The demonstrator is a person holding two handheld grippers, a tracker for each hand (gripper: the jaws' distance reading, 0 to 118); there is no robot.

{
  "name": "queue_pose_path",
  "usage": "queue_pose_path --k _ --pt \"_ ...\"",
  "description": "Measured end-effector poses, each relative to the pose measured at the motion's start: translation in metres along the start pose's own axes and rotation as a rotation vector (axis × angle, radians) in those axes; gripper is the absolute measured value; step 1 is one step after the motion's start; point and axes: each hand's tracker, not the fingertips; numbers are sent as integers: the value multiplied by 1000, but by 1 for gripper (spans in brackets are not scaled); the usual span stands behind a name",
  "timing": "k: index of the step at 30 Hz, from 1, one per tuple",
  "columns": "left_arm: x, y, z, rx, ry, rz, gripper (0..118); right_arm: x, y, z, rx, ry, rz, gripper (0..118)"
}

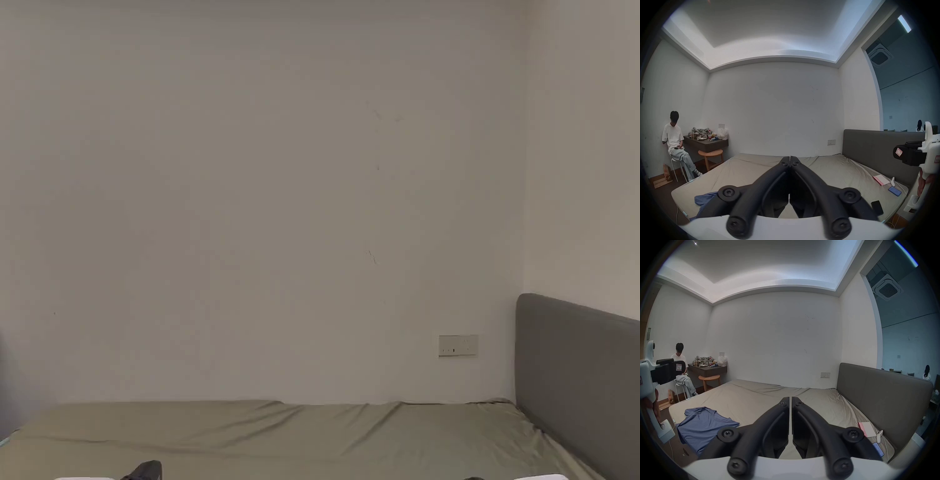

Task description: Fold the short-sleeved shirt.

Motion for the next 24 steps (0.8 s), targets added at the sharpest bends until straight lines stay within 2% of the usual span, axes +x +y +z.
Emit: queue_pose_path --k 24 --pt "-9 -5 -6 -27 21 14 1 -1 -2 -4 0 -3 -6 12"
